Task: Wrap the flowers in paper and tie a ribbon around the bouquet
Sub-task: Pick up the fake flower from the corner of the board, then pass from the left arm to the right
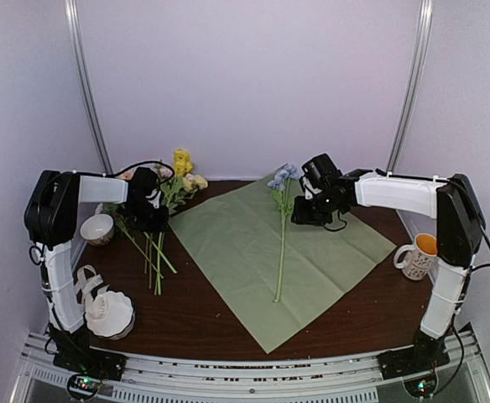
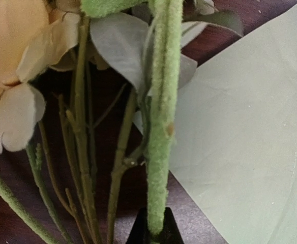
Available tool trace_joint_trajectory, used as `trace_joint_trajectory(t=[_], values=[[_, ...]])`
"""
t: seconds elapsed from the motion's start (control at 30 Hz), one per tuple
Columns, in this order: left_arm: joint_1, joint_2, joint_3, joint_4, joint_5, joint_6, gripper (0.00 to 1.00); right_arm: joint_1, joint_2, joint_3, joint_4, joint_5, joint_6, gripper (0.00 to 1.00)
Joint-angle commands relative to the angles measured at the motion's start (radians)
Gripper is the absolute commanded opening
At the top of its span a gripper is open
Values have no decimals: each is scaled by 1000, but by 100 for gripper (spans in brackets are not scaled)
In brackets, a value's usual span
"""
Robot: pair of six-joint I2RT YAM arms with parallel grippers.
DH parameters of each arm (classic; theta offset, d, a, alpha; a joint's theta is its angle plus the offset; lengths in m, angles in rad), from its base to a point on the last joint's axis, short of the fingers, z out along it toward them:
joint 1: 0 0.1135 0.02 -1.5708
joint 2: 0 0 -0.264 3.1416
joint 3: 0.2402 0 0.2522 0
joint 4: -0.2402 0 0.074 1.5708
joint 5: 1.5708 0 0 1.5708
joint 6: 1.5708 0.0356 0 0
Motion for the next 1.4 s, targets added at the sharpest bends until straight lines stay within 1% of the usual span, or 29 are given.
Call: trace_joint_trajectory(t=[0.0,0.17,0.23,0.37,0.5,0.57,0.67,0.73,0.77,0.8,0.87,0.93,1.0,1.07,1.13,1.23,1.33,1.37], values=[[-5,-62,-7,35,-3,-2,0,11,-58,-15,-6,24,-13,36],[-4,-221,-101,127,32,-32,0,19,-80,-14,-22,33,-21,36],[-8,-301,-159,193,49,-36,0,25,-89,-12,-24,38,-27,36],[-44,-460,-251,324,9,21,0,46,-104,4,-27,42,-58,37],[-53,-504,-245,293,9,29,0,64,-110,30,-39,31,-72,37],[-72,-561,-290,369,31,30,0,77,-123,33,-30,17,-93,37],[-144,-673,-351,511,43,113,0,113,-164,26,26,-20,-159,38],[-194,-730,-351,574,119,171,0,153,-190,21,89,-63,-213,38],[-208,-752,-351,614,180,173,0,180,-205,21,123,-101,-243,38],[-220,-772,-352,660,249,144,0,210,-223,25,162,-149,-272,39],[-234,-794,-365,796,361,54,0,273,-240,39,243,-242,-319,41],[-266,-795,-377,903,432,-38,0,329,-240,57,339,-317,-329,43],[-310,-791,-383,988,462,-96,0,371,-218,93,412,-358,-314,45],[-367,-787,-380,1054,484,-113,0,396,-184,147,432,-382,-295,46],[-417,-791,-369,1081,501,-104,0,399,-161,182,447,-389,-266,49],[-458,-793,-345,1064,529,-85,0,402,-165,166,515,-358,-236,53],[-467,-796,-349,1065,536,-86,0,403,-174,140,540,-304,-224,53],[-467,-795,-350,1070,538,-93,0,402,-174,136,539,-297,-222,51]])
